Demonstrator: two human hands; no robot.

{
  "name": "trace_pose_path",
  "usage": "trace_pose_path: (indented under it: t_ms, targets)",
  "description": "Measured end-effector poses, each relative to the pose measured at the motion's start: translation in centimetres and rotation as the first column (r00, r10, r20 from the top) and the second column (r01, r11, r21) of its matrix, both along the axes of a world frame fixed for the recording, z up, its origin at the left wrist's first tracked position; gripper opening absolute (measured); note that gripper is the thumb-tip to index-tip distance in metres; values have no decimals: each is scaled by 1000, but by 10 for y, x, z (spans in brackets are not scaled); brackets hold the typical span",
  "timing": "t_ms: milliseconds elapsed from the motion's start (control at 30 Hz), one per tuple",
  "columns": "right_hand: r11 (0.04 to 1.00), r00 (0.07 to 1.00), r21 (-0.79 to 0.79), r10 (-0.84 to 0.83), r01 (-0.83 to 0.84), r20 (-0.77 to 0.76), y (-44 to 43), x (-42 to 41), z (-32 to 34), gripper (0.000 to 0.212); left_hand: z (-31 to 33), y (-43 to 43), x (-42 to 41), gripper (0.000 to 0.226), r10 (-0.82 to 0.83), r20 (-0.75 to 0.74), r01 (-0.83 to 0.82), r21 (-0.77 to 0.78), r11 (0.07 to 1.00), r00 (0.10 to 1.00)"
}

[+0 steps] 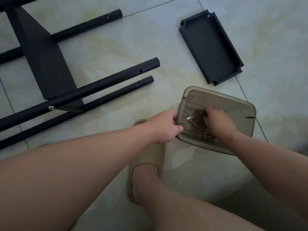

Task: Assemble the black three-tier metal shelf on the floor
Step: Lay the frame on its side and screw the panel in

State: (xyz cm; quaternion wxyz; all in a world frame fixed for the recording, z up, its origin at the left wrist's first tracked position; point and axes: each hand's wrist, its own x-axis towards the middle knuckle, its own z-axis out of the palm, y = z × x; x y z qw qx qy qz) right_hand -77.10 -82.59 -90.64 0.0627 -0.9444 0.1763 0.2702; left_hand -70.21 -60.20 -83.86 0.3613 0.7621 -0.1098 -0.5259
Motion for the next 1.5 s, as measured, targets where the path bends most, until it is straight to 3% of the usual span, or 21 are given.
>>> trace_pose_path:
  t_ms: [267, 433, 633, 900, 1200, 1233, 1400, 1500]
  targets:
    - [998, 997, 56, -15, 10, 76, 6, 2, 0, 22, 2, 0, 0, 17, -3, -11, 3, -1, 1000, 1000]
    - [997, 998, 75, -21, 17, 59, 10, 6, -1, 18, 4, 0, 1, 22, -6, 1, 6, -2, 1000, 1000]
    - [998, 999, 44, -35, 34, 16, 10, 10, -2, 17, 5, -1, 0, 9, -10, 1, 10, 6, 1000, 1000]
    - [986, 987, 60, -159, 158, 10, 5, 7, -8, 17, 1, -2, 0, 21, 0, -10, 0, 5, 1000, 1000]
    - [970, 972, 52, -237, 236, 2, 3, 2, 11, 19, 7, -3, 2, 8, -72, 49, 69, 49, 996, 996]
    - [970, 971, 51, -238, 237, 12, 5, 2, 21, 18, 10, -1, 4, 15, -94, 70, 90, 70, 994, 993]
    - [995, 979, 75, -82, 69, 189, 25, 12, 80, 15, 39, 18, 27, 49, -84, 79, 68, 181, 981, 993]
    - [990, 932, 100, 55, -97, 359, 53, 31, 122, 11, 67, 32, 58, 45, 166, -84, -154, 131, 979, 983]
